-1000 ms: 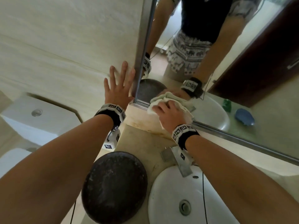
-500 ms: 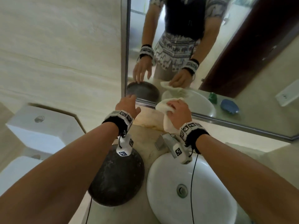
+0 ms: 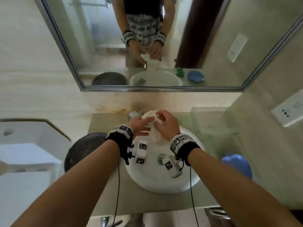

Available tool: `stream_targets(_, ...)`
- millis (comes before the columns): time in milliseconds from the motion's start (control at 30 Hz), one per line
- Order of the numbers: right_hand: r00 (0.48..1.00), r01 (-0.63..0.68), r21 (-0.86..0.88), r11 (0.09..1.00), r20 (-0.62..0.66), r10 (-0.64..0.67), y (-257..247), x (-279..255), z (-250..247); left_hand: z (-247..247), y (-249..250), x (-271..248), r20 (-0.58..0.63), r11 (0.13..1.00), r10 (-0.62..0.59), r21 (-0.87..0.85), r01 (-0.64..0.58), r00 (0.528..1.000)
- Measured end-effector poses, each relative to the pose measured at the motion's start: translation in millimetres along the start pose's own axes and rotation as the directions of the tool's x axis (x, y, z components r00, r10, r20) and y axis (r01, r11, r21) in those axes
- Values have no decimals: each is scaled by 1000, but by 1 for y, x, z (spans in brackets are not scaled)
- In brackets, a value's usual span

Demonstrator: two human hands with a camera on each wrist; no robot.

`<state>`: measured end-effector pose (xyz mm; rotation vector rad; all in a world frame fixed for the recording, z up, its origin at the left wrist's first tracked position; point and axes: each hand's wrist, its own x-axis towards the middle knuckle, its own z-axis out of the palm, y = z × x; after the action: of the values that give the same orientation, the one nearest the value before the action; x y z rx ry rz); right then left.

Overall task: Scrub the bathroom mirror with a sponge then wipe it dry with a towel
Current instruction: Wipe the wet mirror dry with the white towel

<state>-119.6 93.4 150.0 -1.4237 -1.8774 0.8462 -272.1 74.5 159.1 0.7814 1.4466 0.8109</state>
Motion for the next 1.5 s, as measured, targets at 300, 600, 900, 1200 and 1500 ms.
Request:
stream_targets(300, 976, -155, 130, 979, 172, 132, 92, -116, -69, 132, -71, -33, -166, 992, -34, -125, 13, 986)
stream_targets(600, 803, -498, -318, 807, 184, 567, 249, -188, -125, 190, -119, -53, -217, 1000, -10, 10, 12, 976)
stream_targets(900, 564, -821, -165, 546, -93, 821, 318, -231, -114, 185, -145, -59, -261, 982, -178, -113, 154, 949)
stream_targets(1200, 602, -781, -256, 570, -66, 796, 300, -208, -101, 166, -152, -56, -261, 941, -322, -192, 278, 910)
stream_targets(1500, 722, -658, 270, 703, -39, 691, 219, -179, -72, 99, -141, -51, -255, 909, -392, -254, 330, 884)
